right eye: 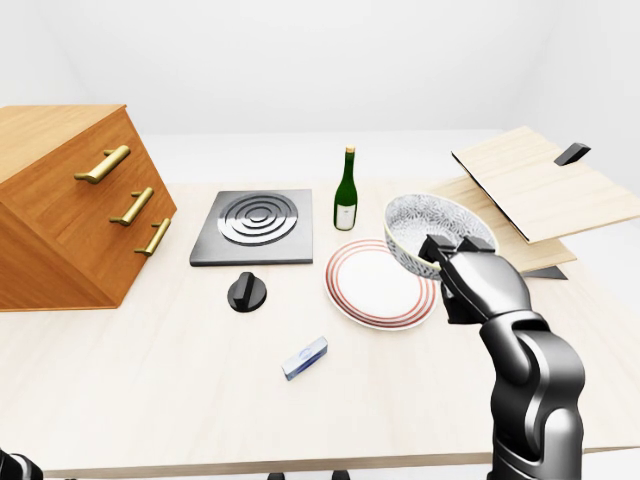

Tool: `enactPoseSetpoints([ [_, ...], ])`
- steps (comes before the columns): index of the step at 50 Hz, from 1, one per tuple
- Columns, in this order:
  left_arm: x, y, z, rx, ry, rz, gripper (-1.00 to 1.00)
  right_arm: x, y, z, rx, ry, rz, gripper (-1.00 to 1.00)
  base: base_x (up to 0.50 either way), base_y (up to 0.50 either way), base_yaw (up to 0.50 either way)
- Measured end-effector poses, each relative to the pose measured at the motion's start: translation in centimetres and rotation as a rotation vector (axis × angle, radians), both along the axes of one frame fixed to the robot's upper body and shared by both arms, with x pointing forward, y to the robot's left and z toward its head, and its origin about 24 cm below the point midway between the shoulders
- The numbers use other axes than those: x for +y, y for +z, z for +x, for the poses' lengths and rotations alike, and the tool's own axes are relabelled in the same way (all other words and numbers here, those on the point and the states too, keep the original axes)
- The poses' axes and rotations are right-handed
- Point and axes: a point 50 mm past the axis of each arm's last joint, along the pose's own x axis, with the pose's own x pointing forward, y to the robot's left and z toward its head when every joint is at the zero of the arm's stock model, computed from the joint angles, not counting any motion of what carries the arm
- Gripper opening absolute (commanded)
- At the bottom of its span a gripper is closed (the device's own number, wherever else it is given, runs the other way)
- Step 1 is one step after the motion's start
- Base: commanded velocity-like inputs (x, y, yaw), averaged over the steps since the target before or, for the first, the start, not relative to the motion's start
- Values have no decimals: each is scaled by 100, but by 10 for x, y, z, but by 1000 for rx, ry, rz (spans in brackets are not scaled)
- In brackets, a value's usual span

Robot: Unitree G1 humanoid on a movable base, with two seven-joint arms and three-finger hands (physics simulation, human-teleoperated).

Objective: Pick up the akita bowl and put it on the plate.

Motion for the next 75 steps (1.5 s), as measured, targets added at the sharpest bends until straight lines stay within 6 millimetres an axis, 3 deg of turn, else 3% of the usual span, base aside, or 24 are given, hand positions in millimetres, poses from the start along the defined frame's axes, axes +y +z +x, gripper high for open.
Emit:
enactPoseSetpoints([
  [11, 0, 0, 0, 3, -1, -1, 100, 0, -1, 1, 5, -2, -1, -100, 0, 0, 0],
  [29, 0, -1, 1, 6, 3, 2, 100, 15, -3, 43, -8, 53, -30, -100, 0, 0, 0],
  [43, 0, 0, 0, -1, -4, -5, 100, 24, -5, 62, -25, 81, -31, -100, 0, 0, 0],
  [75, -1, -1, 1, 3, -1, 2, 100, 5, -64, 65, 46, -31, -57, -100, 0, 0, 0],
])
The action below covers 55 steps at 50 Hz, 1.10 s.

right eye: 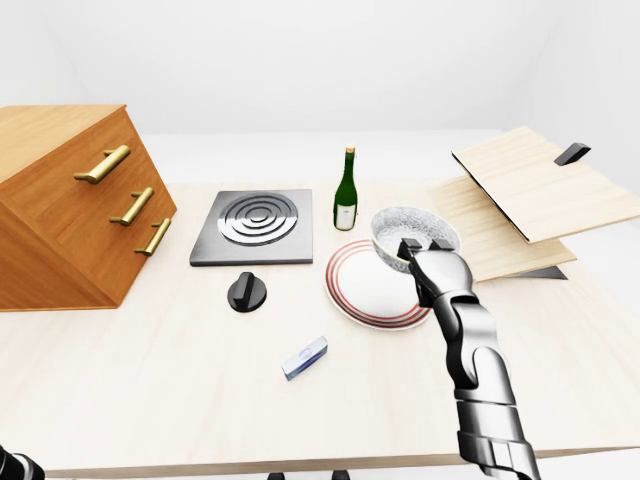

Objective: Pick up the akita bowl and put it on the plate.

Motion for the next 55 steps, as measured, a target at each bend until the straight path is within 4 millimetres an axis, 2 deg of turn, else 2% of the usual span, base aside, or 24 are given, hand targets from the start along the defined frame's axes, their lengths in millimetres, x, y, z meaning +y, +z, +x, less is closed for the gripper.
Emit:
enactPoseSetpoints([
  [15, 0, 0, -1, -1, -6, -10, 100, 8, -18, 2, 21, 9, 0, -100, 0, 0, 0],
  [32, 1, 0, 0, 5, -6, -12, 100, 19, -31, 5, 24, 30, -8, -100, 0, 0, 0],
  [55, 1, 0, 1, 9, -9, -16, 100, 26, -51, 17, 16, 32, -27, -100, 0, 0, 0],
])
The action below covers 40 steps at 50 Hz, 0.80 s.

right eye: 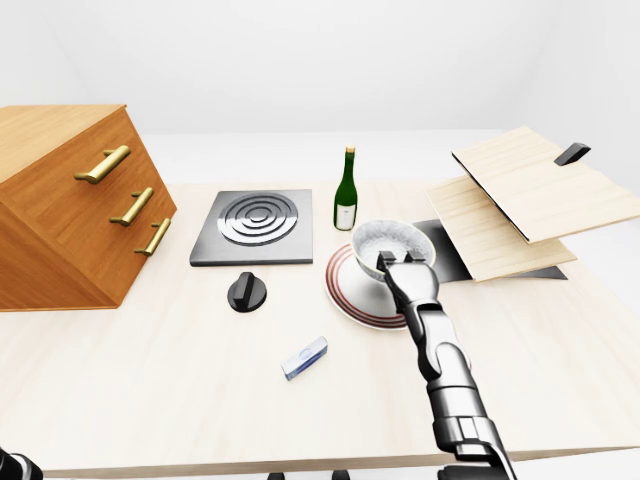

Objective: Pick up the akita bowl and put it on the plate.

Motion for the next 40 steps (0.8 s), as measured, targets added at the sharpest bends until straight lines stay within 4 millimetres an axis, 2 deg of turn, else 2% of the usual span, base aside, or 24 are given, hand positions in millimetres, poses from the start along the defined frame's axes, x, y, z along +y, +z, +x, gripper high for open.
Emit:
enactPoseSetpoints([
  [40, 0, 0, 1, 1, -1, -3, 100, 3, -20, 3, 1, -1, -22, -100, 0, 0, 0],
])
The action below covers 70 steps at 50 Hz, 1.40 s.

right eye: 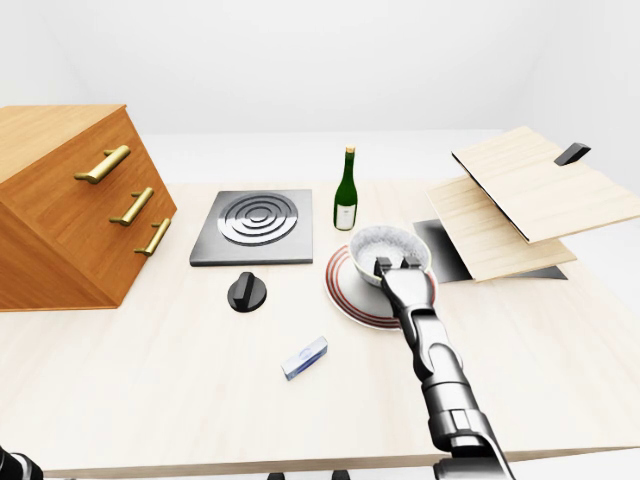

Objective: Pick up the akita bowl and put it on the plate.

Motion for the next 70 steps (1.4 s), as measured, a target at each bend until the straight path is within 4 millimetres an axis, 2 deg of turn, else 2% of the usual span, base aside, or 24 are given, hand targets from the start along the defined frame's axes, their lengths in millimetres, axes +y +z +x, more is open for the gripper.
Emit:
enactPoseSetpoints([
  [10, 0, 0, 0, -1, -3, -2, 100, -2, -6, -3, 5, -6, -5, -100, 0, 0, 0],
  [12, 0, 0, 0, -2, -5, -3, 100, -2, -6, -4, 4, -7, -8, 100, 0, 0, 0],
  [24, 0, 0, 0, 0, -7, -7, 100, -3, 5, -3, -49, -2, -31, 100, 0, 0, 0],
  [33, 1, 0, 0, 3, -10, -11, 100, -2, 28, -8, -69, 7, -20, 100, 0, 0, 0],
  [38, 1, 0, 0, 4, -12, -14, 100, -1, 53, -10, -80, 22, 5, 100, 0, 0, 0],
  [41, 1, 1, 0, 4, -13, -16, 100, 0, 71, -11, -94, 35, 18, 100, 0, 0, 0],
  [45, 1, 0, 0, 6, -13, -16, 100, 1, 106, -10, -128, 65, 30, 100, 0, 0, 0],
  [56, 2, 0, 0, 7, -11, -19, 100, 3, 214, -10, -233, 152, 19, 100, 0, 0, 0],
  [61, 2, 0, 0, 9, -11, -19, 100, 4, 262, -13, -360, 173, 13, 100, 0, 0, 0],
  [70, 2, 0, 0, 10, -12, -20, 100, 5, 333, -22, -541, 200, -13, 100, 0, 0, 0],
])
